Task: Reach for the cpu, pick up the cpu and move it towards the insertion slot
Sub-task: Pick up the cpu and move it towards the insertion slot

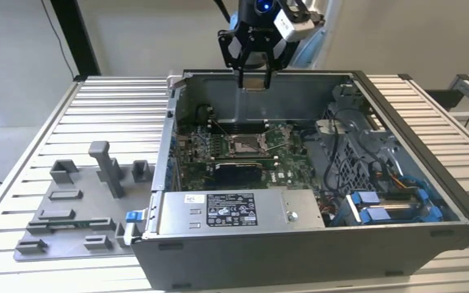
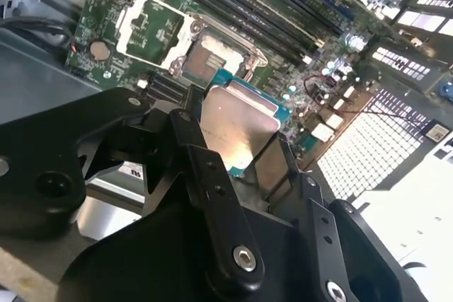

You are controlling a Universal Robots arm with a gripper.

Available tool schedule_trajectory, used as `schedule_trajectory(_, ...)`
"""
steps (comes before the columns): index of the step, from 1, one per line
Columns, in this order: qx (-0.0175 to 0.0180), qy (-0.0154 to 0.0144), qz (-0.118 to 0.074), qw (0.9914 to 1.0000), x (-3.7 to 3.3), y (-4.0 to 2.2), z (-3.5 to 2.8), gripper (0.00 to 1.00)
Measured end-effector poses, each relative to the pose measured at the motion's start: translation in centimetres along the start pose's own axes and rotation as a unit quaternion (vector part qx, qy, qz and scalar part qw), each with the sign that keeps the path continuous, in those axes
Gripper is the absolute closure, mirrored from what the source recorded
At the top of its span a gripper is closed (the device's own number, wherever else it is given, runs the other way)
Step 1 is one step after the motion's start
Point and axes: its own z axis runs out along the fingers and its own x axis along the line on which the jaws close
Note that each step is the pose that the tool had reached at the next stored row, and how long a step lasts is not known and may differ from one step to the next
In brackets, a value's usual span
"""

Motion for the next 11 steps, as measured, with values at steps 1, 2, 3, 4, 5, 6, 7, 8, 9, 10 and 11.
schedule_trajectory(1,0.0001,0.0000,0.000,1.00000,0.00,0.06,0.03,1.00)
schedule_trajectory(2,0.0001,0.0000,0.000,1.00000,0.00,0.12,0.07,1.00)
schedule_trajectory(3,0.0001,0.0001,0.000,1.00000,0.01,0.21,0.11,1.00)
schedule_trajectory(4,0.0002,0.0000,0.000,1.00000,0.01,0.33,0.15,1.00)
schedule_trajectory(5,0.0003,0.0001,0.000,1.00000,0.02,0.45,0.17,1.00)
schedule_trajectory(6,0.0004,0.0000,0.000,1.00000,0.02,0.56,0.19,1.00)
schedule_trajectory(7,0.0005,0.0001,0.000,1.00000,0.03,0.64,0.21,1.00)
schedule_trajectory(8,0.0005,0.0000,0.000,1.00000,0.03,0.66,0.23,1.00)
schedule_trajectory(9,0.0005,0.0000,0.000,1.00000,0.03,0.66,0.23,1.00)
schedule_trajectory(10,0.0006,0.0001,0.000,1.00000,0.03,0.66,0.23,1.00)
schedule_trajectory(11,0.0005,0.0000,0.000,1.00000,0.03,0.66,0.24,1.00)
